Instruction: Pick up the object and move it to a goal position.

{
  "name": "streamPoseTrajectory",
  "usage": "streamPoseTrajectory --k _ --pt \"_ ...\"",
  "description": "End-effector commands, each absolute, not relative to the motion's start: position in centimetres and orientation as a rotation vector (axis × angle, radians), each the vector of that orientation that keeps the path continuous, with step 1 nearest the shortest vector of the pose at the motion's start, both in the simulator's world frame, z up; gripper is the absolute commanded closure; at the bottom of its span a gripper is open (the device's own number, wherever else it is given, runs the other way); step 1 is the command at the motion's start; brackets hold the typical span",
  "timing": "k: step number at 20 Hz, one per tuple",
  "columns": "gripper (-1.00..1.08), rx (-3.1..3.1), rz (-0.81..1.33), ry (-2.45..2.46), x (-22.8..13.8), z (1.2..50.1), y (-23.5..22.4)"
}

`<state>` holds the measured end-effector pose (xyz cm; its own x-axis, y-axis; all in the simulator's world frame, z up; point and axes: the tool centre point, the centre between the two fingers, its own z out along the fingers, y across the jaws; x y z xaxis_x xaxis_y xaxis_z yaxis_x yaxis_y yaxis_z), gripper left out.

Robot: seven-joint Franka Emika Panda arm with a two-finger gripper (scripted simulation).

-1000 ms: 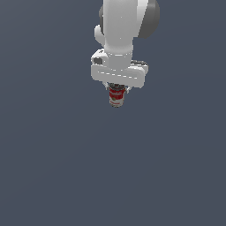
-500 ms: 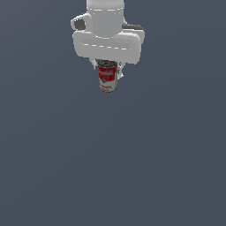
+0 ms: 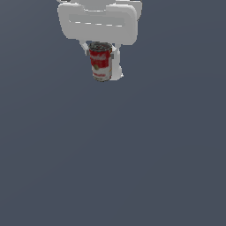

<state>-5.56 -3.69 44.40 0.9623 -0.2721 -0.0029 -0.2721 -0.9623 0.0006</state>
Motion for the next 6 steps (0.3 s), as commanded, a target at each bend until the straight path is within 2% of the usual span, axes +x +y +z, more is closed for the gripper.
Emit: streamPoseTrajectory --k 1,6 --pt "1.08 3.112 0.000 -0.431 -5.43 45.26 -3.92" --pt "1.08 3.112 0.000 -0.431 -5.33 45.72 -4.09"
